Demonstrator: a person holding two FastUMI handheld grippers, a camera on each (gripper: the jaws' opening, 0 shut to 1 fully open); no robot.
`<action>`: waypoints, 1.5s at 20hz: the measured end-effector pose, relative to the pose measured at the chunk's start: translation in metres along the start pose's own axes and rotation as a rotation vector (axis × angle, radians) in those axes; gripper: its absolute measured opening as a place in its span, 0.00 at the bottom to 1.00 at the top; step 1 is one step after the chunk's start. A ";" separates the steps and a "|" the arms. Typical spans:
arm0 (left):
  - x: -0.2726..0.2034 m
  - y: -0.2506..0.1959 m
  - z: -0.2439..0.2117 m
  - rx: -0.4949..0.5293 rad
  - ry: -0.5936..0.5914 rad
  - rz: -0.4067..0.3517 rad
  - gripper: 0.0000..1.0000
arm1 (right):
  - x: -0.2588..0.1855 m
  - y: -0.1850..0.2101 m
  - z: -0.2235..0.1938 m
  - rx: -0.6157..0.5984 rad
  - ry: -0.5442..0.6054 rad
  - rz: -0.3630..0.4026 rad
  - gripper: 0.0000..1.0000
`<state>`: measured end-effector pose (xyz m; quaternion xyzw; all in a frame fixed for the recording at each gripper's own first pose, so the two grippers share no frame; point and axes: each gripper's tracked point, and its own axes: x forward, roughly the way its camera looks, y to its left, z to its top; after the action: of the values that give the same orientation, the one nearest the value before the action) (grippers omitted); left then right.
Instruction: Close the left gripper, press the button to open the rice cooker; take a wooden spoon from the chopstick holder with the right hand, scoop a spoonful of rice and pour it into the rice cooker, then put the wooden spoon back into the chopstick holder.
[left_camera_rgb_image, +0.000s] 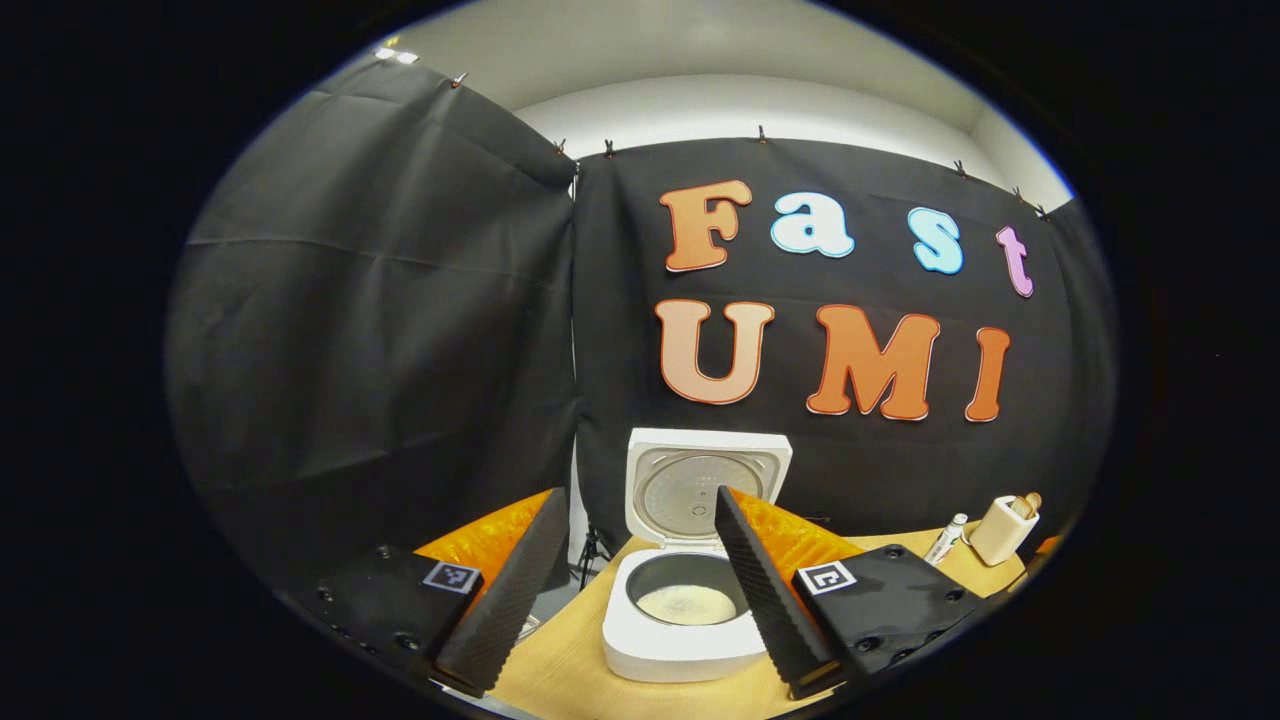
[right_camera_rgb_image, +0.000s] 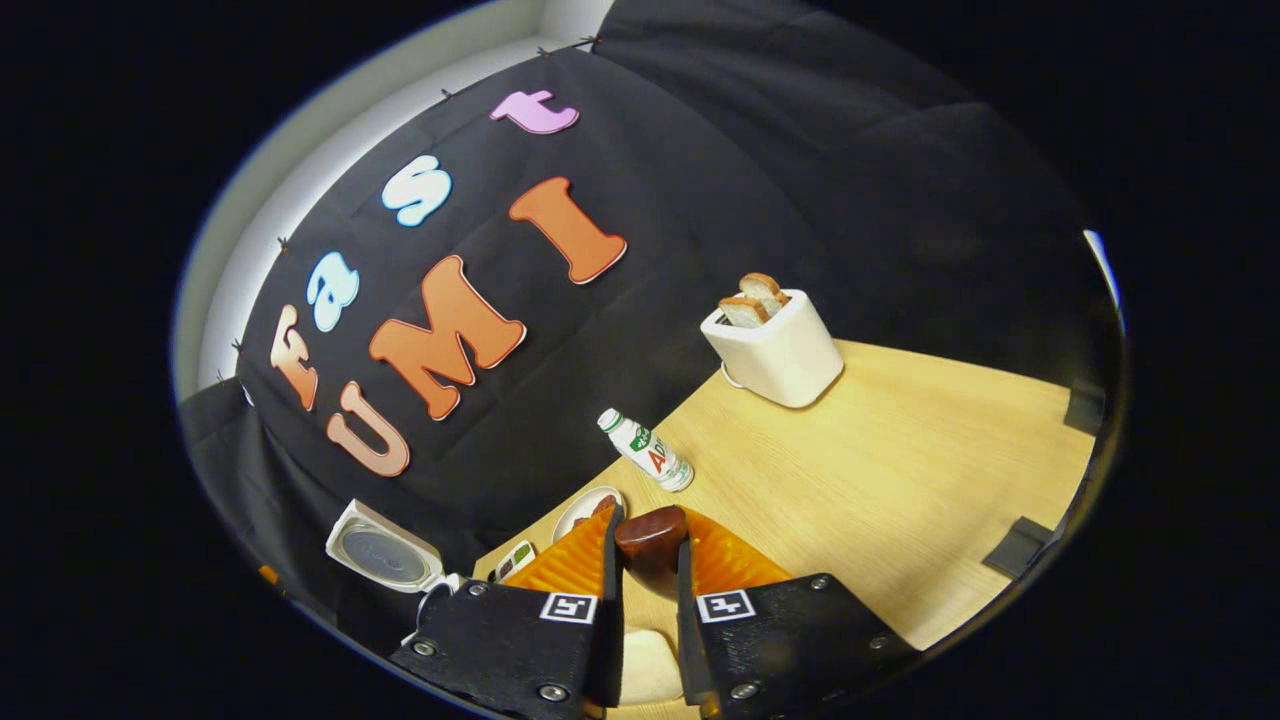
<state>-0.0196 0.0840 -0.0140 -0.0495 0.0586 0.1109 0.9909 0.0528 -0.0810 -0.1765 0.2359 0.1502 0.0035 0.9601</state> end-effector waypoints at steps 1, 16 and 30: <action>0.001 0.003 -0.001 -0.008 0.002 -0.003 1.00 | -0.004 0.008 0.004 -0.012 -0.012 -0.001 0.22; 0.046 0.050 -0.002 0.025 -0.001 -0.081 1.00 | -0.018 0.154 -0.079 -0.135 0.006 0.143 0.22; 0.060 0.058 -0.009 0.078 0.000 -0.115 1.00 | 0.000 0.136 -0.198 -0.387 0.120 0.046 0.22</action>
<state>0.0242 0.1524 -0.0358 -0.0140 0.0598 0.0517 0.9968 0.0039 0.1293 -0.2814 0.0497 0.1981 0.0683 0.9765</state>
